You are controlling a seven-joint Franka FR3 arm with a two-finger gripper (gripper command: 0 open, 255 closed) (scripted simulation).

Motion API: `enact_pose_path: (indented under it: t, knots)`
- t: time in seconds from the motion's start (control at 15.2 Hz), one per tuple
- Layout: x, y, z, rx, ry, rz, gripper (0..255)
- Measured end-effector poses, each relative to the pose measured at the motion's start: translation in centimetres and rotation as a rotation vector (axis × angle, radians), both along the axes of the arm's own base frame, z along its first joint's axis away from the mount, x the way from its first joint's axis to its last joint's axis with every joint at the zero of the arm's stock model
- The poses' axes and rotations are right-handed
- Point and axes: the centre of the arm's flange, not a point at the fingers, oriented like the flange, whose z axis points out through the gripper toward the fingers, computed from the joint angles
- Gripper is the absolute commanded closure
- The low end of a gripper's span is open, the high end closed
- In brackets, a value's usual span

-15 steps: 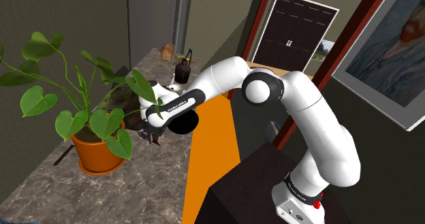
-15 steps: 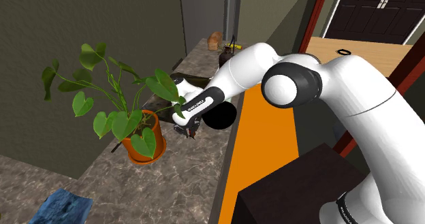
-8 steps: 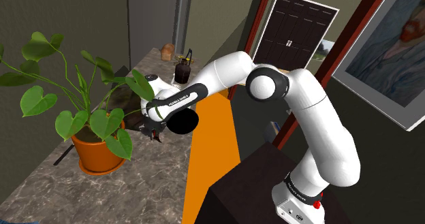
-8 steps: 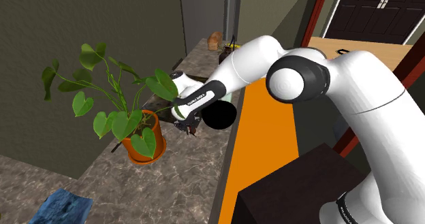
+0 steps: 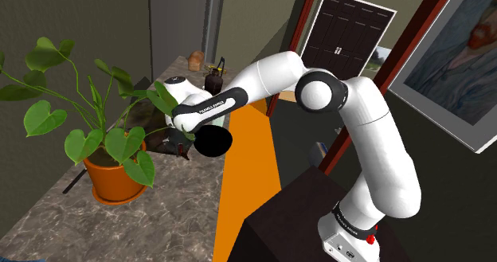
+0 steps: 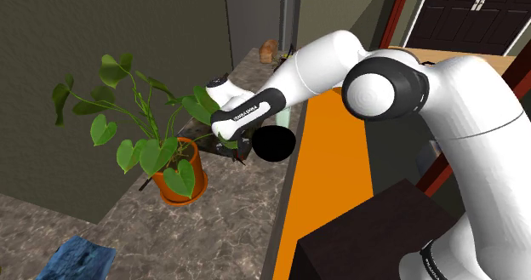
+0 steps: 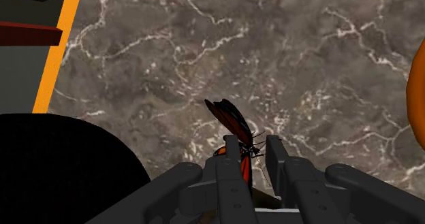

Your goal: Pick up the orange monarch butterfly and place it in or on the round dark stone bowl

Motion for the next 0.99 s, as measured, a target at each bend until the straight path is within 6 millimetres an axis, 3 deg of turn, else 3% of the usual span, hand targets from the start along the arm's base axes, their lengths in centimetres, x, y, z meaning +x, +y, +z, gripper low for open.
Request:
enact_pose_path:
  t: [0.99]
  knots:
    - [0.0, 0.1, 7.9, 0.000, 0.000, 0.000, 255]
